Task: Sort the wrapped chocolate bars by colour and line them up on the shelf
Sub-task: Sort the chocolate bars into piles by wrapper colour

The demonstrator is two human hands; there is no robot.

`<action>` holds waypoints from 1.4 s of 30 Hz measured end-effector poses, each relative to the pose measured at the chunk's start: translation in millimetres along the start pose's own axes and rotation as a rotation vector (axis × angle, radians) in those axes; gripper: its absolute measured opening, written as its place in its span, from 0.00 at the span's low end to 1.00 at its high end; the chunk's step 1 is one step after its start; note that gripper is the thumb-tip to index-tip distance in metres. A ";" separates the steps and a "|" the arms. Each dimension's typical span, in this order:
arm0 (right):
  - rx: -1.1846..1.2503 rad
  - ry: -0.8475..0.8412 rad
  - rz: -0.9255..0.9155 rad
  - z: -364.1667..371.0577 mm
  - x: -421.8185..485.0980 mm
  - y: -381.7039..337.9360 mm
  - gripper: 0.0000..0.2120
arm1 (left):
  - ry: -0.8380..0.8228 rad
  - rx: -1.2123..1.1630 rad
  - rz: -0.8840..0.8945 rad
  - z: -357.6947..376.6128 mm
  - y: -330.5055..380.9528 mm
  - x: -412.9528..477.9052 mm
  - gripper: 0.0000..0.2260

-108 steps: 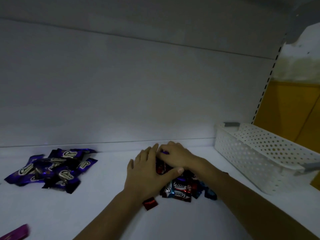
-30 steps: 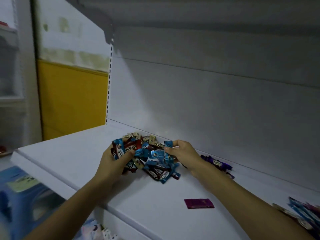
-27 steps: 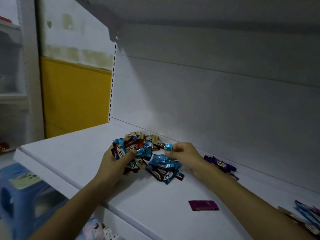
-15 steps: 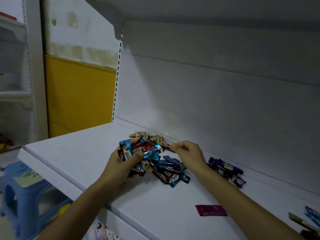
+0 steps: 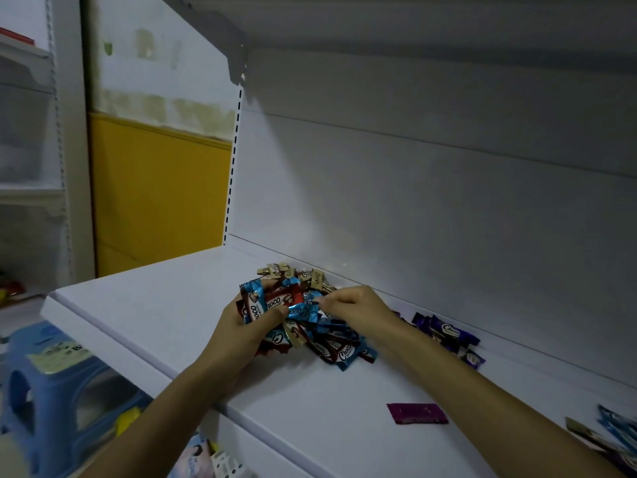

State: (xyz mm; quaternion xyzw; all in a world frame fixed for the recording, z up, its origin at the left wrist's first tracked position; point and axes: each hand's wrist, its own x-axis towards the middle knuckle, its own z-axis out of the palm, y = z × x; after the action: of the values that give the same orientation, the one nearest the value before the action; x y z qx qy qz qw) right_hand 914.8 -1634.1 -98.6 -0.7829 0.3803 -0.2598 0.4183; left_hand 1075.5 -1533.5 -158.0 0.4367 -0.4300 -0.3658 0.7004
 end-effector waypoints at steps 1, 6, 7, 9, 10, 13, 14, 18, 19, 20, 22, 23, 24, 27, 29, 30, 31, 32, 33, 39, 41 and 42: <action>0.003 0.001 -0.013 2.6 1.3 0.6 0.05 | 0.004 -0.002 0.000 -0.2 0.2 -0.3 0.14; 0.071 0.163 0.082 -14.0 11.8 -0.7 0.07 | 0.038 0.021 -0.007 0.0 1.2 -1.8 0.15; 0.033 0.179 0.110 -20.0 13.5 3.2 0.08 | 0.037 0.025 -0.009 0.5 1.6 -2.2 0.15; -0.144 0.177 0.162 -27.0 15.3 14.1 0.10 | 0.031 0.019 -0.005 1.2 3.1 -2.8 0.16; -0.294 0.178 0.184 -28.4 15.5 21.7 0.10 | 0.030 0.005 -0.010 1.8 3.9 -3.0 0.16; -0.672 0.303 0.145 -22.0 12.0 33.9 0.11 | 0.027 -0.006 -0.019 2.8 5.5 -3.9 0.16; -0.670 0.367 0.079 -18.7 9.7 30.7 0.12 | 0.028 0.008 -0.018 2.8 5.7 -4.0 0.16; -0.088 0.188 -0.157 -1.5 -6.5 1.5 0.20 | 0.043 0.046 -0.008 3.0 6.2 -4.3 0.14; -0.033 0.079 -0.175 4.8 -11.1 -3.2 0.21 | 0.044 0.043 0.000 3.1 6.5 -4.2 0.13; -0.017 0.007 -0.194 10.6 -14.6 -5.4 0.19 | 0.048 0.032 0.004 3.6 6.9 -4.2 0.13; 0.019 -0.009 -0.227 18.0 -16.9 -5.4 0.09 | 0.060 0.006 -0.006 4.0 7.5 -4.5 0.12; 0.071 0.014 -0.218 18.8 -16.3 -5.2 0.06 | 0.068 -0.004 -0.013 4.0 8.1 -4.9 0.13; 0.134 0.037 -0.195 18.0 -15.2 -5.9 0.04 | 0.079 -0.015 -0.019 3.8 8.7 -5.0 0.13; 0.273 0.070 -0.087 10.1 -13.2 -5.7 0.02 | 0.124 -0.056 -0.028 1.5 8.4 -3.8 0.10; 0.339 0.093 -0.014 0.0 -12.1 -2.9 0.02 | 0.142 -0.065 -0.043 0.4 7.9 -3.0 0.09; 0.361 0.113 0.019 -5.5 -11.5 -0.4 0.02 | 0.142 -0.053 -0.044 0.5 7.5 -2.8 0.09; 0.364 0.138 0.047 -10.8 -10.8 3.0 0.03 | 0.137 -0.035 -0.044 1.0 6.9 -2.6 0.09; 0.351 0.163 0.069 -15.2 -10.5 6.1 0.03 | 0.132 -0.016 -0.046 2.0 6.3 -2.3 0.10; 0.319 0.188 0.080 -18.1 -10.2 9.2 0.04 | 0.130 0.000 -0.049 2.9 5.9 -2.5 0.10; 0.025 0.335 0.067 -23.9 -6.3 27.1 0.08 | 0.142 0.039 -0.049 4.5 5.2 -2.0 0.14; -0.025 0.317 0.101 -22.8 -3.9 31.6 0.08 | 0.140 0.040 -0.052 4.5 5.5 -2.3 0.14; -0.083 0.304 0.122 -21.7 -2.7 34.1 0.07 | 0.139 0.037 -0.054 4.4 5.5 -2.5 0.13</action>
State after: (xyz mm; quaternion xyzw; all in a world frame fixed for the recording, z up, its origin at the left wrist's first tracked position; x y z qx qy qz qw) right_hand 884.6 -1654.1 -116.8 -0.7267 0.4963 -0.3335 0.3382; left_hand 1071.3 -1530.6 -152.5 0.4854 -0.3752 -0.3454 0.7101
